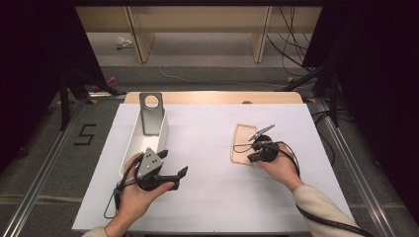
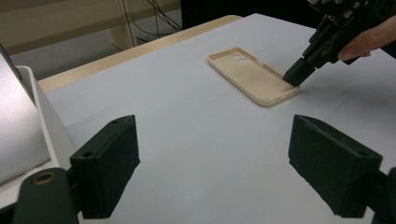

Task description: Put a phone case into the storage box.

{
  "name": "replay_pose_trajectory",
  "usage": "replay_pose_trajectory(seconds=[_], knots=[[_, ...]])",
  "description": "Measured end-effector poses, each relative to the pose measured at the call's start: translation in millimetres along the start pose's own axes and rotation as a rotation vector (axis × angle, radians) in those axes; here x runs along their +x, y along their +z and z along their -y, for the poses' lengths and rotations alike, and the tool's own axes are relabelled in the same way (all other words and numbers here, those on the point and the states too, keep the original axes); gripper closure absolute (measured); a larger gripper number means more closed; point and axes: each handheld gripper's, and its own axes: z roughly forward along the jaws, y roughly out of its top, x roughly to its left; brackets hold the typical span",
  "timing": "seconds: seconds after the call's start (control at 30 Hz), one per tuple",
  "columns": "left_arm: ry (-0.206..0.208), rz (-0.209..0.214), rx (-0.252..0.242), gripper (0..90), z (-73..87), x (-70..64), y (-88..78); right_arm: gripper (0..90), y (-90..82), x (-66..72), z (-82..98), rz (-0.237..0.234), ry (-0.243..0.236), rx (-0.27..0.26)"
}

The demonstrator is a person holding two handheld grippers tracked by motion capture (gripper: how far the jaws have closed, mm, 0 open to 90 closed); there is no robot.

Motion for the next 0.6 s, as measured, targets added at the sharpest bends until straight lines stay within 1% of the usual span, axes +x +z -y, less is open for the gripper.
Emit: replay_pose_trajectory(seconds=[0.27, 0.6], knots=[[0.002, 0.002, 0.002, 15.8, 0.1, -0.7, -0.2, 90.0, -5.8, -4.8, 3.3, 0.014, 0.015, 0.016], [0.004, 0.004, 0.004, 15.8, 0.4, -1.1, 0.2, 90.0, -7.4, -8.1, 5.1, 0.031, 0.011, 0.024]])
